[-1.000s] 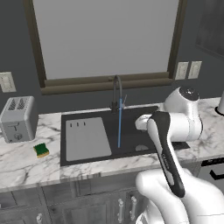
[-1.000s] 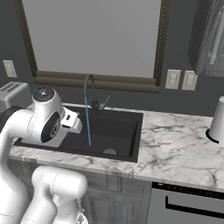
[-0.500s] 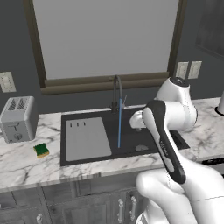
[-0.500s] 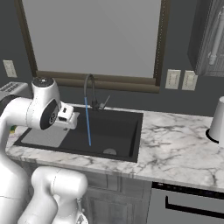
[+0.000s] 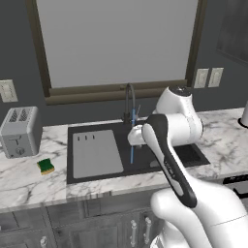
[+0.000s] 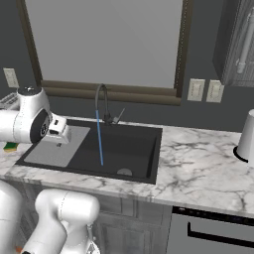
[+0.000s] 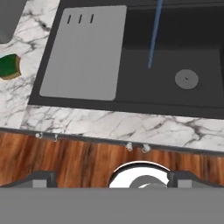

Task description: Soak the sponge with water for a few seconds and then drop it inside the sink.

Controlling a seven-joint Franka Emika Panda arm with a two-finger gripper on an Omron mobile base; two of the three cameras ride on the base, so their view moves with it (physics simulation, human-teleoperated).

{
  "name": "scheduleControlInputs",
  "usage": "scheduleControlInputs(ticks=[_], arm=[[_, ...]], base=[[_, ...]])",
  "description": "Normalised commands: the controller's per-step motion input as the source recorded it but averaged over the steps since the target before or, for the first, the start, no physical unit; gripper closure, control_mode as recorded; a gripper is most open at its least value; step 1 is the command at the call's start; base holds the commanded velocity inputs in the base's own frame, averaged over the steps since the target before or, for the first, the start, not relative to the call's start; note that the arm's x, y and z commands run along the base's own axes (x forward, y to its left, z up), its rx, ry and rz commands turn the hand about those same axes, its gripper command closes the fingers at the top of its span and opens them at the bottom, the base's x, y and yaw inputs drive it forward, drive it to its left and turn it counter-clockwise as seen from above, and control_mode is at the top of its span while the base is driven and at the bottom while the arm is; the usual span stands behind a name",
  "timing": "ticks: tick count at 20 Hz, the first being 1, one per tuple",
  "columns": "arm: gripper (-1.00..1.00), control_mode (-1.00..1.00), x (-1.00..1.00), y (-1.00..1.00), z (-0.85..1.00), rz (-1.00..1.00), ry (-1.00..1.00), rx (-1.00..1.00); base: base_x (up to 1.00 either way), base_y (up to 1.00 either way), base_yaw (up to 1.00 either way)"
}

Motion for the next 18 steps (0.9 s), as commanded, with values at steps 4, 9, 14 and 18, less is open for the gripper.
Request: scheduleControlInputs(ticks=[4,9,14,18], arm=[[-1.00,-1.00,0.00,0.38,0.00,0.04,0.00,0.00],[-1.00,-1.00,0.00,0.20,0.00,0.05,0.00,0.00],[-1.00,-1.00,0.00,0.25,0.00,0.05,0.00,0.00],[-1.00,-1.00,0.12,0.20,0.00,0.01,0.00,0.00]], base=[[0.00,0.00,0.00],[0.00,0.00,0.00],[0.00,0.00,0.00],[0.00,0.00,0.00]])
